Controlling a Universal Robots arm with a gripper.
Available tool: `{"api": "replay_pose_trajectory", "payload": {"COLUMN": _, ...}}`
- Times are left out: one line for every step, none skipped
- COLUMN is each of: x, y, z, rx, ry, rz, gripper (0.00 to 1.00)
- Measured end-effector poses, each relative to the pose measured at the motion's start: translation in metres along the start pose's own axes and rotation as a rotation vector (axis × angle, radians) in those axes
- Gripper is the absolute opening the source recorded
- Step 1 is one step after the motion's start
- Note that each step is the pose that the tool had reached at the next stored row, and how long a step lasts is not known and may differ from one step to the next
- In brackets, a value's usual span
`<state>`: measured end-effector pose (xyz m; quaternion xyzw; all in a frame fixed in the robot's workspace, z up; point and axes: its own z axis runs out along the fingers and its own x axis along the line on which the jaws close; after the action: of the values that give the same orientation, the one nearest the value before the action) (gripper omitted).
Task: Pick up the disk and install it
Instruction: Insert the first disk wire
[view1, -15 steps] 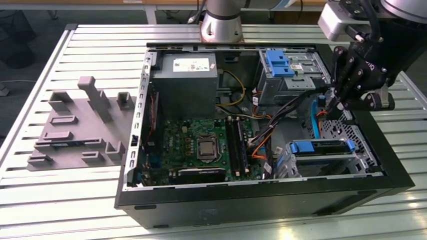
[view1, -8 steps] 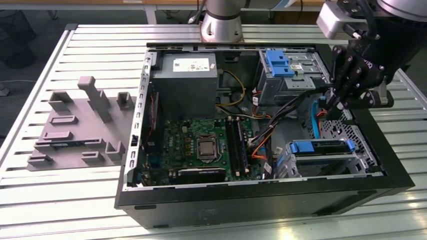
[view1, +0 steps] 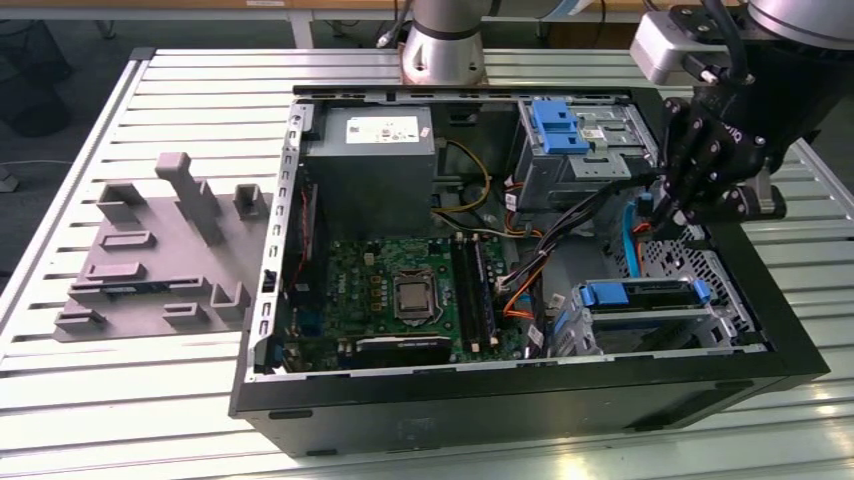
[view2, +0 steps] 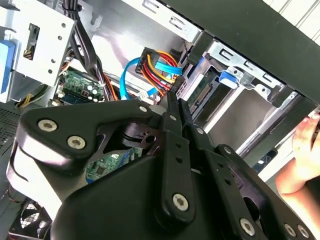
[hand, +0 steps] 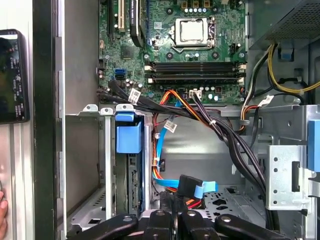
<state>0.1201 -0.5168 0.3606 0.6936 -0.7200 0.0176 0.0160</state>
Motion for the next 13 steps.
{"api": "replay_pose_trajectory", "payload": {"x": -0.0001, "y": 0.0000, "z": 0.0000, "rx": 0.0000, "ry": 0.0001, "rz": 0.000, "gripper": 0.18}}
{"api": "replay_pose_trajectory", "payload": {"x": -0.0004, "y": 0.0000, "z": 0.0000, "rx": 0.0000, "ry": 0.0000, "rz": 0.000, "gripper": 0.18}}
{"api": "replay_pose_trajectory", "payload": {"x": -0.0007, "y": 0.0000, "z": 0.0000, "rx": 0.0000, "ry": 0.0001, "rz": 0.000, "gripper": 0.25}}
{"api": "replay_pose_trajectory", "payload": {"x": -0.0011, "y": 0.0000, "z": 0.0001, "rx": 0.0000, "ry": 0.0002, "rz": 0.000, "gripper": 0.25}}
{"api": "replay_pose_trajectory", "payload": {"x": -0.0014, "y": -0.0001, "z": 0.0004, "rx": 0.0000, "ry": 0.0001, "rz": 0.000, "gripper": 0.25}}
{"api": "replay_pose_trajectory", "payload": {"x": -0.0016, "y": -0.0002, "z": 0.0009, "rx": 0.0000, "ry": 0.0000, "rz": 0.000, "gripper": 0.25}}
{"api": "replay_pose_trajectory", "payload": {"x": -0.0018, "y": -0.0004, "z": 0.0015, "rx": 0.0000, "ry": 0.0005, "rz": 0.000, "gripper": 0.25}}
{"api": "replay_pose_trajectory", "payload": {"x": -0.0021, "y": -0.0006, "z": 0.0022, "rx": 0.0001, "ry": 0.0010, "rz": 0.000, "gripper": 0.25}}
{"api": "replay_pose_trajectory", "payload": {"x": -0.0022, "y": -0.0007, "z": 0.0031, "rx": 0.0000, "ry": 0.0009, "rz": 0.000, "gripper": 0.25}}
{"api": "replay_pose_trajectory", "payload": {"x": -0.0023, "y": -0.0009, "z": 0.0039, "rx": 0.0000, "ry": 0.0011, "rz": 0.000, "gripper": 0.25}}
{"api": "replay_pose_trajectory", "payload": {"x": -0.0024, "y": -0.0011, "z": 0.0047, "rx": 0.0000, "ry": 0.0011, "rz": 0.000, "gripper": 0.25}}
{"api": "replay_pose_trajectory", "payload": {"x": -0.0025, "y": -0.0012, "z": 0.0053, "rx": 0.0000, "ry": 0.0011, "rz": 0.000, "gripper": 0.25}}
{"api": "replay_pose_trajectory", "payload": {"x": -0.0026, "y": -0.0014, "z": 0.0058, "rx": 0.0000, "ry": 0.0012, "rz": 0.000, "gripper": 0.25}}
